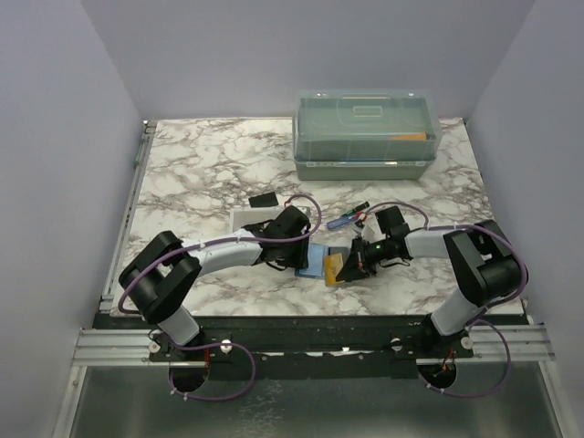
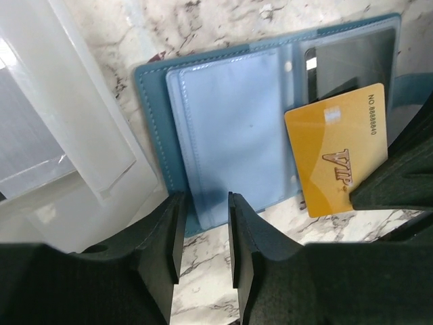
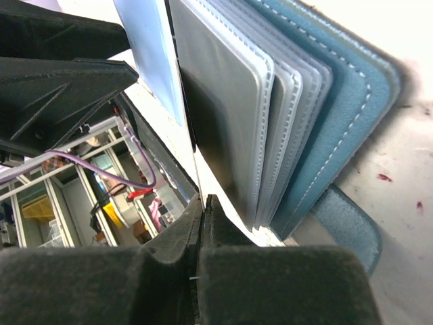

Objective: Put the credit cards into the card holder
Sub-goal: Insert the credit card into the card holder.

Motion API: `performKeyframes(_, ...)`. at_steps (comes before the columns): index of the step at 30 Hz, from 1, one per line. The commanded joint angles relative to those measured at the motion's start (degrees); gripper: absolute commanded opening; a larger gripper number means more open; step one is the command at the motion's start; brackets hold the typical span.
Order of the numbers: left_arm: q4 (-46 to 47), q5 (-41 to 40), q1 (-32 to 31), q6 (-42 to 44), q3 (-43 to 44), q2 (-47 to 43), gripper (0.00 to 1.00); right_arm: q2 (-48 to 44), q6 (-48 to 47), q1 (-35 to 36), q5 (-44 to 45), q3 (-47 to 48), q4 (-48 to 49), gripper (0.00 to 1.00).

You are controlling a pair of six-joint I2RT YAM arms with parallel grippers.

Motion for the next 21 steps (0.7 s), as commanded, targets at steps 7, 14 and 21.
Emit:
performKeyframes(7, -3.3, -2.7, 0.1, 0.4, -2.3, -1.6, 0.38, 2.9, -5.0, -0.3, -4.9, 1.6, 1.6, 0.00)
performKeyframes(14, -1.8, -2.3, 0.1, 0.4, -2.3, 1.5, 0.31, 5.3, -5.1, -0.3, -4.7, 2.5, 2.3, 0.00)
performKeyframes(21, -1.6, -2.3, 0.0, 0.7, -2.7, 2.1, 0.25, 7.2, -5.9, -0.3, -4.2, 5.2, 1.3, 0.00)
